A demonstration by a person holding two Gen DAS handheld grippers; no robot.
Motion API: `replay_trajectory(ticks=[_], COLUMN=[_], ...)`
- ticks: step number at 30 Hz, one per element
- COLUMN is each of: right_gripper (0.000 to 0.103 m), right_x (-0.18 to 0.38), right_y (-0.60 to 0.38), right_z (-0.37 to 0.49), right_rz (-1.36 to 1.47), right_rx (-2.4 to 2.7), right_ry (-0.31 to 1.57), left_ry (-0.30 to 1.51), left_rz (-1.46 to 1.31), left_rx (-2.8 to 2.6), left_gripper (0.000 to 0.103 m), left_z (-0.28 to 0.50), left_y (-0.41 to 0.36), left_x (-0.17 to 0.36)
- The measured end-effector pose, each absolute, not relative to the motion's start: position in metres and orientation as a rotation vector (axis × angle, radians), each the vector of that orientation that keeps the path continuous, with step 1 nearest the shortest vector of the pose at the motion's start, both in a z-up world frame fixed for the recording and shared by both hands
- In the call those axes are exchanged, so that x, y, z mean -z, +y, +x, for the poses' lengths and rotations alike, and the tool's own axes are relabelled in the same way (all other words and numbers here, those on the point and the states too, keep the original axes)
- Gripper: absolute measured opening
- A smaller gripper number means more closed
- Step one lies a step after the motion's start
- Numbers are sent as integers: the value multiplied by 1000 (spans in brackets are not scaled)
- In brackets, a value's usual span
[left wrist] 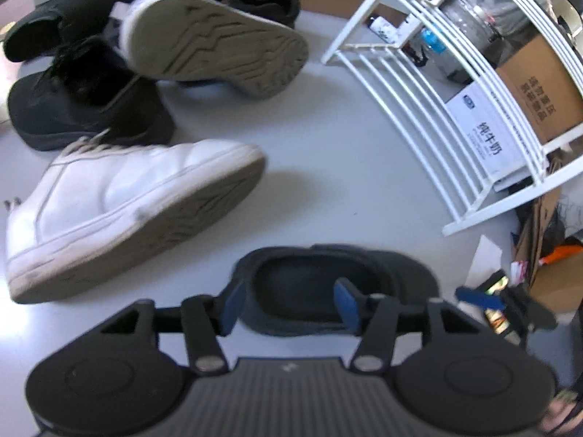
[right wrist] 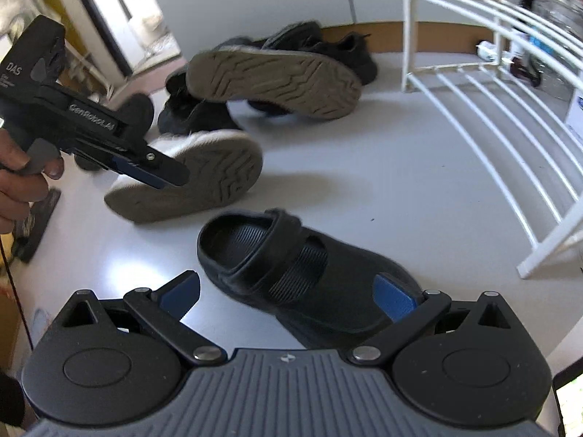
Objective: Organize scattered shoes
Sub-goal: 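Open the left tool to release the clog while the right tool approaches it, then close the right tool on the heel of the black clog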
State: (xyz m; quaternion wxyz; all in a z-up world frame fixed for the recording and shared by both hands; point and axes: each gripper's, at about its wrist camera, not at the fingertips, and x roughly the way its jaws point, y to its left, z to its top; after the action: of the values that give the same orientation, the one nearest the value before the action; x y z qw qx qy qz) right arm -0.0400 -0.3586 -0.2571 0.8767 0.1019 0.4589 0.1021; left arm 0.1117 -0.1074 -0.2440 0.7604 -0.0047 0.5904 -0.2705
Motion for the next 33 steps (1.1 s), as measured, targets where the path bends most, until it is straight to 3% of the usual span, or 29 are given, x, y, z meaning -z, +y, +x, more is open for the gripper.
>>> replay_trajectory(ticks=[5,8,23,33], right_gripper=[103,103,103,103], right_x=[264,266,283,290], right_y=[-346,-341,-329,-328], right_z=[-33,-29,-24,-12], right_rz=[132,70,-12,-86], right_rx=[-254,-279,-281,-304], right_ry=[993,1007,1076,1073], left_ry=[1236,1313,1280,1299], left_rz=[-43,-210,-77,-53], left_rx=[596,550,546,533], left_gripper=[71,71,94,95], left_z=[105,111,111,110], left_y=[-79,-58,-43,-37], left_x=[253,264,255,260])
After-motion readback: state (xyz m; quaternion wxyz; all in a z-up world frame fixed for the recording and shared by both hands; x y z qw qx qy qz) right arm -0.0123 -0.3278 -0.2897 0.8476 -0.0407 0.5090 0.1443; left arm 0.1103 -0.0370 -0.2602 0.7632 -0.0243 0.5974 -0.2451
